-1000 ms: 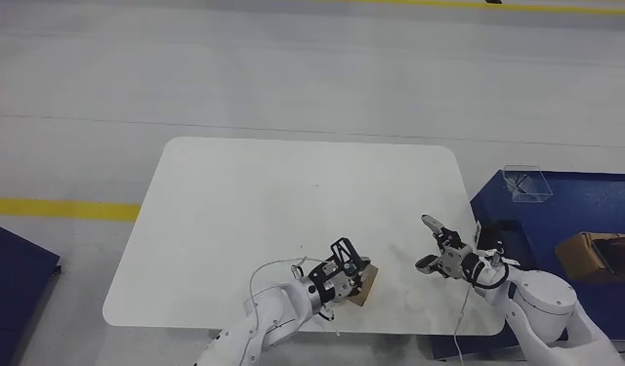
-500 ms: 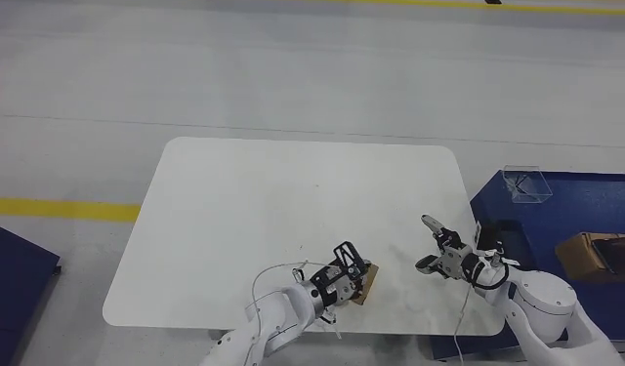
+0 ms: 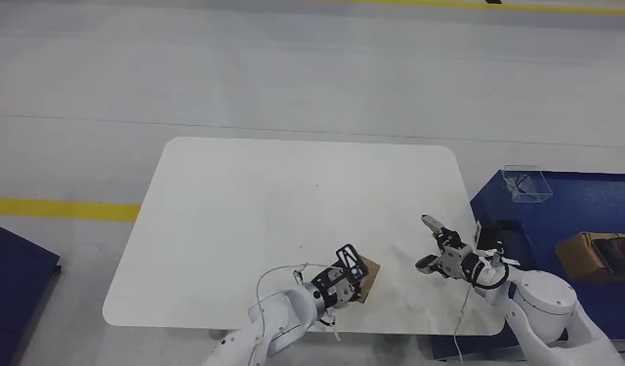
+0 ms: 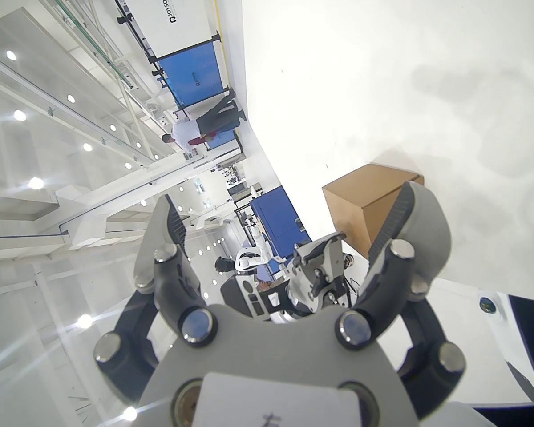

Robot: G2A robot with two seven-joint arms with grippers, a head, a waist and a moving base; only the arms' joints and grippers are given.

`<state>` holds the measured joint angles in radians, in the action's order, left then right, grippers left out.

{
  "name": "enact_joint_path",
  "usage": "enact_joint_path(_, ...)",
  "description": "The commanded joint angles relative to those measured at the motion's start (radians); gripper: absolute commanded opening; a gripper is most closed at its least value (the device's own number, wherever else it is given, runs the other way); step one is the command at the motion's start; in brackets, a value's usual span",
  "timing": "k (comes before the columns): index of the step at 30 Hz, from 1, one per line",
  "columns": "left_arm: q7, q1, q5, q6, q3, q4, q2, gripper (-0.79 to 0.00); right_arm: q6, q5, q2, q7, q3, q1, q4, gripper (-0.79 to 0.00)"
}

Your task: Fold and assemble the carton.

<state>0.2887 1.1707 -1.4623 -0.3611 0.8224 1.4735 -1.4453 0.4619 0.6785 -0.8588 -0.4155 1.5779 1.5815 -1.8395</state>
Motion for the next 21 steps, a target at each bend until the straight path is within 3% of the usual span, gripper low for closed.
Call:
enact_joint_path(1, -0.015, -0.006, 0.005, 0.015, -0.003, 0.007, -0.003, -0.785, 0.0, 0.0, 0.0, 0.0, 0.0, 0.0, 0.0, 0.0)
enact_joint_path(4, -0.074, 0.017, -0.04, 0.054, 0.005, 0.07, 0.002, -0.785, 0.0, 0.0, 0.0, 0.0, 0.0, 0.0, 0.0, 0.0)
enact_joint_path(10, -0.228, 0.152, -0.17, 0.159, 0.064, 0.268, 0.031, -0.785, 0.0, 0.0, 0.0, 0.0, 0.0, 0.0, 0.0, 0.0)
enact_joint_path(12, -0.255, 0.181, -0.187, 0.18, 0.075, 0.301, 0.036, -0.437, 0.0, 0.0, 0.0, 0.0, 0.0, 0.0, 0.0, 0.0)
enact_joint_path(13, -0.248, 0.173, -0.183, 0.174, 0.073, 0.294, 0.035, -0.783, 0.0, 0.0, 0.0, 0.0, 0.0, 0.0, 0.0, -0.001)
enact_joint_path(15, -0.257, 0.184, -0.188, 0.181, 0.076, 0.304, 0.037, -0.769, 0.0, 0.0, 0.0, 0.0, 0.0, 0.0, 0.0, -0.001)
enact_joint_path(19, -0.255, 0.181, -0.187, 0.18, 0.075, 0.301, 0.036, -0.521, 0.0, 0.0, 0.0, 0.0, 0.0, 0.0, 0.0, -0.001)
enact_joint_path(21, -0.255, 0.181, -0.187, 0.18, 0.075, 0.301, 0.036, -0.462, 0.0, 0.0, 0.0, 0.0, 0.0, 0.0, 0.0, 0.0)
